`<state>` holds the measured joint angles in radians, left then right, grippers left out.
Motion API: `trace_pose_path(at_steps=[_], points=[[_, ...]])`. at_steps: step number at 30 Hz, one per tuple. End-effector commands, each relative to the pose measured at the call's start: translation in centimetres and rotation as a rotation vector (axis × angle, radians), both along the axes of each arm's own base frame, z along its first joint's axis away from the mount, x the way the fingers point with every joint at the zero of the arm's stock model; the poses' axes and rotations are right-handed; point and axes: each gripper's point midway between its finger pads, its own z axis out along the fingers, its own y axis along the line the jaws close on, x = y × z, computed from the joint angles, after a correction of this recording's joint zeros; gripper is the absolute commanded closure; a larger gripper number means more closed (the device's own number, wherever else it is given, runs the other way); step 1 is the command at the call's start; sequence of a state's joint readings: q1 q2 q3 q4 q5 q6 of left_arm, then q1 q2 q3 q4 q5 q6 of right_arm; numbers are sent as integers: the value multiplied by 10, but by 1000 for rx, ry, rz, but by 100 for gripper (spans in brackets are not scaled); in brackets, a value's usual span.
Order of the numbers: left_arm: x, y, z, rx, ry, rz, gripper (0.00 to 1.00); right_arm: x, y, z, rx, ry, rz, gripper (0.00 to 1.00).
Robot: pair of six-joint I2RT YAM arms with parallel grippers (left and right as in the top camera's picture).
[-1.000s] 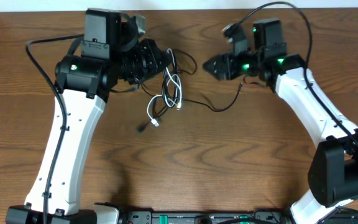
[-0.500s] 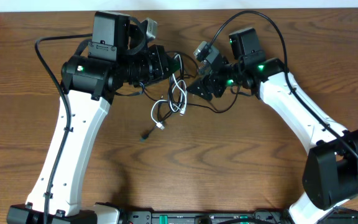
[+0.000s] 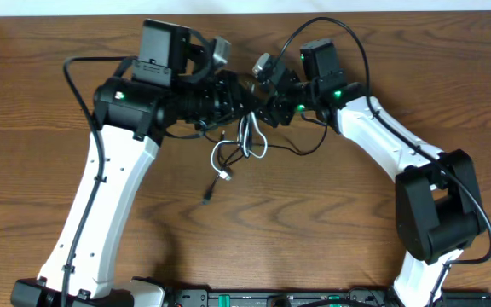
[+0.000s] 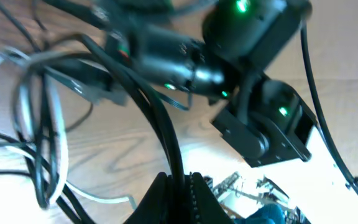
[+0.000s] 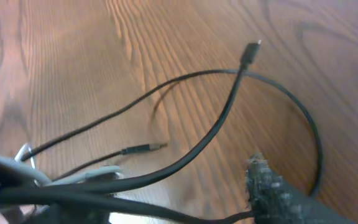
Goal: Untangle cables
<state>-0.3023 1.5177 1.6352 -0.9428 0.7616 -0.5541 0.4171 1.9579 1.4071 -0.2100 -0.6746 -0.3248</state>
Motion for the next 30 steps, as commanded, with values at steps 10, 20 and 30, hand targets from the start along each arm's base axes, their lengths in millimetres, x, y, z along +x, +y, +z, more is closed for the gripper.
trace_pose_path(at_steps=[10,20,30], points=[[-6,-12,6,-45,30,-16,92,25,-21,-3,59,182,-240,99],[27,33,-17,164,-31,187,87,27,-106,19,146,409,-405,99],[45,78,-98,529,72,275,88,4,-172,69,98,395,-596,99]])
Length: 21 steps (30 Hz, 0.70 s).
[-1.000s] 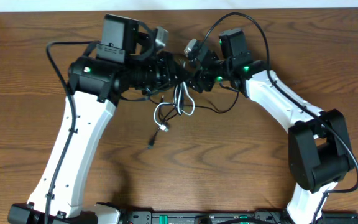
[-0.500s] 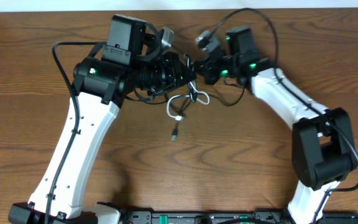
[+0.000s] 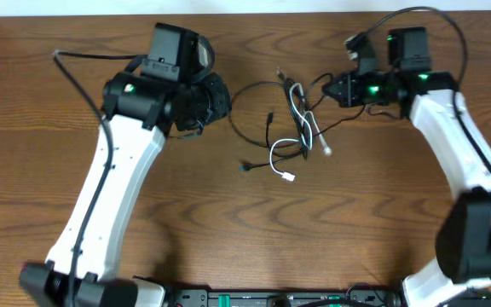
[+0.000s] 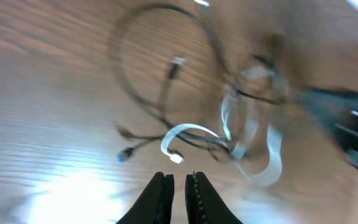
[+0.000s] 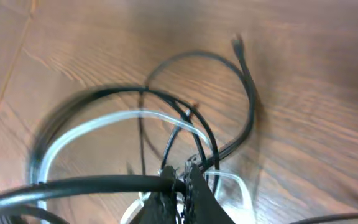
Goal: Untangle cables
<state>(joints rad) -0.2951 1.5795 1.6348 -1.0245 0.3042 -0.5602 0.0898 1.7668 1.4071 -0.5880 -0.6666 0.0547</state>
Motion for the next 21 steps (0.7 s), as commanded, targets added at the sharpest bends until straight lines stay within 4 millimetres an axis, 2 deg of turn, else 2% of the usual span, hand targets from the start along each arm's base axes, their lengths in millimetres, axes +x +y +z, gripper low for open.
trace_pose_path(at_steps=[1,3,6,9,11,12,18,21], points=[[11,12,-42,116,76,13,89,-7,-16,40,-13,-74,-55,99],[16,4,-57,96,110,-16,90,-13,-18,52,-11,-92,-59,99],[23,-19,-69,9,121,-116,90,-23,-20,67,-19,-110,-68,99],[31,-47,-71,-117,96,-229,89,-30,-28,69,-71,-104,-107,99],[34,-56,-66,-156,60,-280,84,-32,-34,65,-103,-87,-129,99],[36,-59,-63,-165,37,-302,83,-34,-36,62,-118,-73,-137,99],[46,-62,-57,-173,-22,-317,59,-44,-38,52,-144,-15,-140,99],[48,-64,-57,-170,-36,-329,55,-48,-35,50,-153,-7,-121,99]])
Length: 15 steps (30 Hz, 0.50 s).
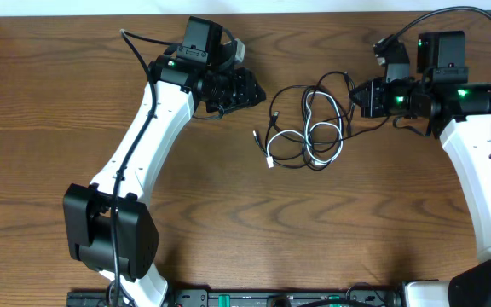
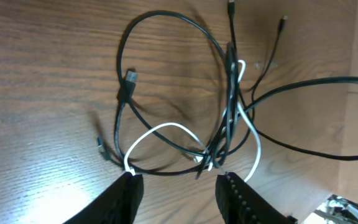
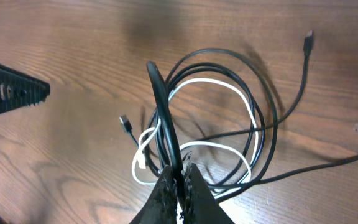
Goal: Untangle cables
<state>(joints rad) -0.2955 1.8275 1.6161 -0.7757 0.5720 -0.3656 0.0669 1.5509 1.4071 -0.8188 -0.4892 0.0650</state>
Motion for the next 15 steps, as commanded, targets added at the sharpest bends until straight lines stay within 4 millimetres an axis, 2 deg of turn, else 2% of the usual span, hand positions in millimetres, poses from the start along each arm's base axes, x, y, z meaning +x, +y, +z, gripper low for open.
trace_pose_path(at_steps=[1,8,15], points=[[0,-6,4,-19,-27,-41,55,-5,4,6,-15,-14,18,99],[-5,-42,-5,-98,-15,-135,53,-12,8,7,20,-1,56,99],[-18,-78,-39,-166,84,-232,53,-12,7,9,44,-4,67,99]])
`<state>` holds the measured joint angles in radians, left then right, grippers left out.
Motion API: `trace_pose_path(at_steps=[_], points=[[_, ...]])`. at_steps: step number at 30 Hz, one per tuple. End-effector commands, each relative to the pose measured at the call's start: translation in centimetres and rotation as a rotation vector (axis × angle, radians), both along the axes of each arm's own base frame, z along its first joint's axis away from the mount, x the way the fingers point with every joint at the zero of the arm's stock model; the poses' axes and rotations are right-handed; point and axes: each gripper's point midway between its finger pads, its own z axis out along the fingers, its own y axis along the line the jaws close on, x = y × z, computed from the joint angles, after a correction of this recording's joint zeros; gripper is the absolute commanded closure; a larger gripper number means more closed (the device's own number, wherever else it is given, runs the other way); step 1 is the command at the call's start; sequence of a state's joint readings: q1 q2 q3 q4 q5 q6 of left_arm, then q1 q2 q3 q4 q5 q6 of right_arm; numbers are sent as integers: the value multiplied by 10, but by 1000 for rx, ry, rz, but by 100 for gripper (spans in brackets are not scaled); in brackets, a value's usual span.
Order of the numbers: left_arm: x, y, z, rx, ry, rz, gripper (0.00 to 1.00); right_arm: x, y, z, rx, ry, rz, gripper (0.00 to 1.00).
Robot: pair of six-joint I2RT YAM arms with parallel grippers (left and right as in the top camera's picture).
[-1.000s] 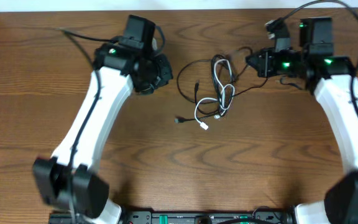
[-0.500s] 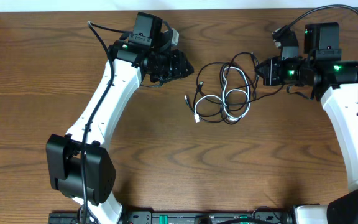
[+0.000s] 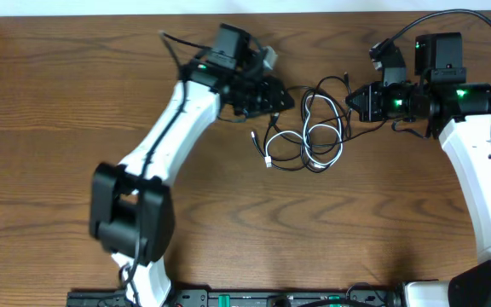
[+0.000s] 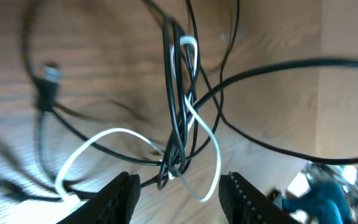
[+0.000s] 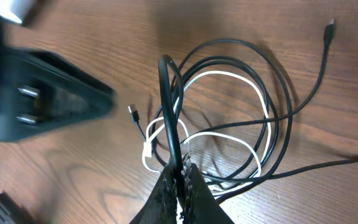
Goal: Untangle cables
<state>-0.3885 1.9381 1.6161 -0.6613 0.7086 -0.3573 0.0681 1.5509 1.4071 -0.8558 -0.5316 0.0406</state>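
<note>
A tangle of black cables [image 3: 317, 109] and a white cable [image 3: 324, 155] lies on the wooden table [image 3: 228, 222] between the two arms. My right gripper [image 3: 354, 102] is shut on a thick black cable [image 5: 166, 106] at the tangle's right side and holds that loop raised over the white cable [image 5: 229, 78]. My left gripper [image 3: 276, 96] hovers at the tangle's left edge, open wide. In its wrist view the left gripper [image 4: 182, 196] has its fingers [image 4: 124, 196] on either side of the black strands [image 4: 174, 93] and a white loop [image 4: 104, 140], gripping nothing.
Loose plug ends lie around the tangle: a white one [image 3: 268, 159] at the lower left and a black one [image 4: 50, 74]. My left gripper's body [image 5: 48, 102] shows blurred in the right wrist view. A rail [image 3: 271, 298] runs along the near edge.
My left gripper has moved right and slightly nearer, from beside the tangle to its left edge, and stays open. The right gripper keeps its grip on the black cable, hardly moved.
First both grippers were close together at the top middle, the left shut on a black cable above the tangle. Then the arms were apart, the left shut empty, the right shut on a black cable. Later the left was open, and it now reaches the tangle.
</note>
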Motion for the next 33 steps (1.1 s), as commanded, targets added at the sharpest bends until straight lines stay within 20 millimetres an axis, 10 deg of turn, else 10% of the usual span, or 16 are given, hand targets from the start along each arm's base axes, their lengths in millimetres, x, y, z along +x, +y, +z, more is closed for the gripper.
trace_pose_path(at_steps=[1,25,33], points=[[-12,-19,-17,-60,70,-80,53,-3,1,11,22,-31,24,99],[-9,-42,-43,47,22,-54,53,-5,0,9,14,-26,35,99],[-6,-53,-81,146,56,27,59,-6,0,9,14,-23,35,99]])
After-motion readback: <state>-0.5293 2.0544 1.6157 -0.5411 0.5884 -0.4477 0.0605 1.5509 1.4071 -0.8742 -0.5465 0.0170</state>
